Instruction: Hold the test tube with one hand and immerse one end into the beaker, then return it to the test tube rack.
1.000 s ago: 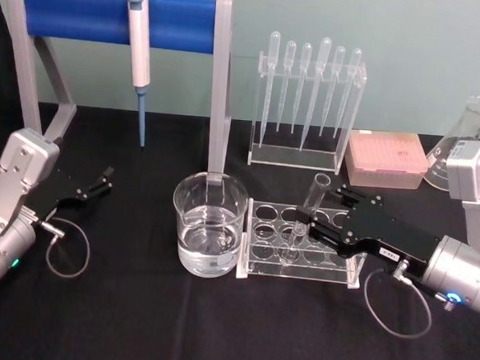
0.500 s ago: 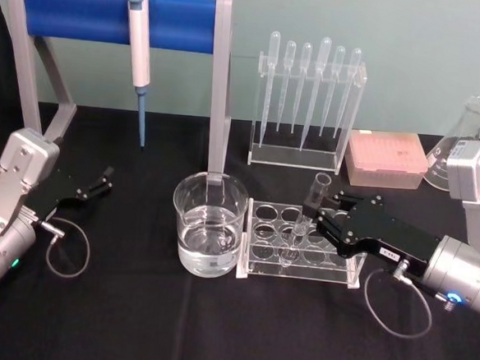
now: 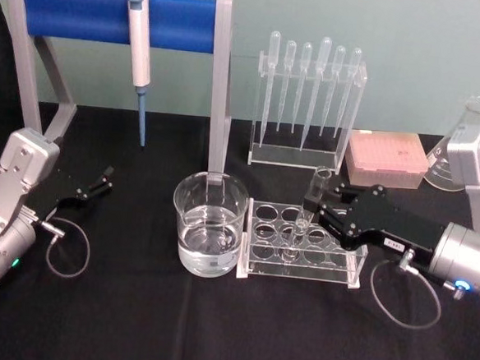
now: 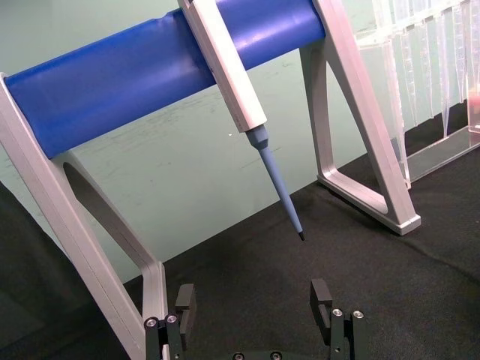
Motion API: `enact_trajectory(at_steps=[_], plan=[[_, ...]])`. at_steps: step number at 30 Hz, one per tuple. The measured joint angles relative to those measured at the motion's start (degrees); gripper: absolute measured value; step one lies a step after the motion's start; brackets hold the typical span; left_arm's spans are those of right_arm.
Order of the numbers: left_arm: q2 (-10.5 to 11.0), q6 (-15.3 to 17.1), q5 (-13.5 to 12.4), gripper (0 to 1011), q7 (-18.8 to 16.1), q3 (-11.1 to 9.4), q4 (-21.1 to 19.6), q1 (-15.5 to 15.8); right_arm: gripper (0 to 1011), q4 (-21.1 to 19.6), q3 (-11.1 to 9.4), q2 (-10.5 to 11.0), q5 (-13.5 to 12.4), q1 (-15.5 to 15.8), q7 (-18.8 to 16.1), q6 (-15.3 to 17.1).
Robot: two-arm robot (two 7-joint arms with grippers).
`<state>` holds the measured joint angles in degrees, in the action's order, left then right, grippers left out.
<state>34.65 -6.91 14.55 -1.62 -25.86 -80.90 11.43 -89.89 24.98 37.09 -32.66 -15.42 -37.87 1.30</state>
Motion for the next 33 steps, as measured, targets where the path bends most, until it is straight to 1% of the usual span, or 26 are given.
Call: enact_trajectory(at_steps=[4, 10, 13, 17, 21, 25, 33], plan=[[0.0, 0.0, 0.0, 1000, 0.0, 0.0, 0.0, 0.0, 221, -2.21, 0.56, 1.68, -0.35, -1.79, -0.49, 3.69], [0.0, 0.0, 0.0, 1000, 0.0, 0.0, 0.0, 0.0, 221, -4.39, 0.77, 3.33, -1.65, -3.7, -0.7, 7.14], [0.0, 0.0, 0.0, 1000, 0.0, 0.0, 0.0, 0.0, 221, -5.49, 0.59, 4.26, -2.92, -5.18, -0.78, 9.02], [0.0, 0.0, 0.0, 1000, 0.0, 0.0, 0.0, 0.0, 221, -6.1, 0.52, 4.91, -3.45, -6.35, -0.78, 9.97], [0.0, 0.0, 0.0, 1000, 0.0, 0.0, 0.0, 0.0, 221, -6.78, 0.91, 5.79, -3.82, -8.41, -0.92, 11.3], [0.0, 0.0, 0.0, 1000, 0.0, 0.0, 0.0, 0.0, 221, -7.09, 1.33, 6.23, -4.25, -9.93, -1.13, 12.04], [0.0, 0.0, 0.0, 1000, 0.0, 0.0, 0.0, 0.0, 221, -6.85, 2.01, 6.38, -5.92, -12.4, -1.21, 13.3]])
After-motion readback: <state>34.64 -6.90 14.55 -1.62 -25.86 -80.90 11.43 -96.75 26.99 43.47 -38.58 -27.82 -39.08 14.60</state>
